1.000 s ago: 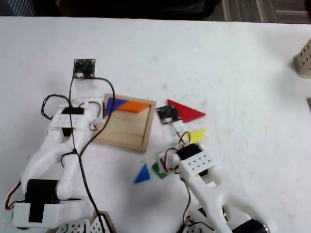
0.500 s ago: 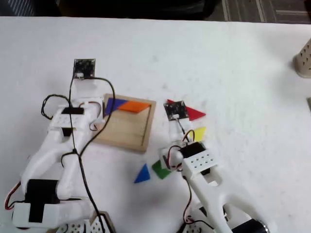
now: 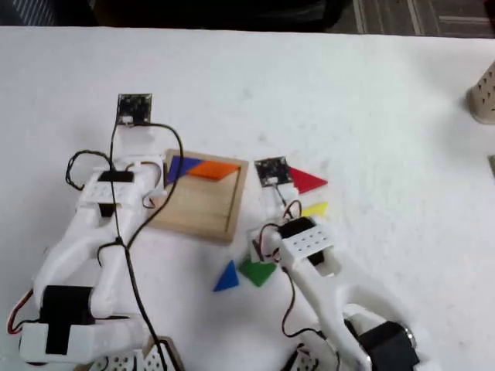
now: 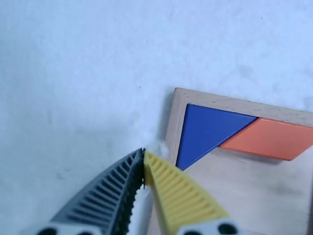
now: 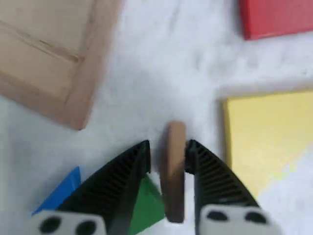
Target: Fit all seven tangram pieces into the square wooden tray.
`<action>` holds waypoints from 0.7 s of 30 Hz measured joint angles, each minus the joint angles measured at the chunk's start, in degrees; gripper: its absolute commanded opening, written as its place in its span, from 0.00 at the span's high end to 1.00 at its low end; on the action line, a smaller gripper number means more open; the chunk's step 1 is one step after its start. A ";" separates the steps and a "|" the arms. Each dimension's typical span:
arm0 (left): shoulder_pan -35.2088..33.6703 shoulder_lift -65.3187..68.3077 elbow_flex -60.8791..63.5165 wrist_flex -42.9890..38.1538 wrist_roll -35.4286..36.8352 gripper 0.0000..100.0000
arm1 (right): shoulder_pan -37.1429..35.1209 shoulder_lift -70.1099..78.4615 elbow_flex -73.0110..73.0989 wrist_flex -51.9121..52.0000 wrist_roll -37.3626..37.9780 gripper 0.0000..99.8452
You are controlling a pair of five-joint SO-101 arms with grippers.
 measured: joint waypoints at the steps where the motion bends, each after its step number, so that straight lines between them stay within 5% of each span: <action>1: 0.00 0.00 0.00 0.00 0.00 0.98 | -0.35 0.18 -0.09 0.00 0.00 0.79; 9: 0.00 0.00 0.00 0.00 0.00 0.98 | -2.81 0.88 -0.62 0.97 0.00 0.80; 16: 0.00 0.00 0.00 0.00 0.00 0.98 | -0.18 0.79 -0.44 0.97 0.00 0.98; 21: 0.00 0.00 0.00 0.00 0.00 0.98 | 3.69 1.76 -1.14 1.23 0.00 0.98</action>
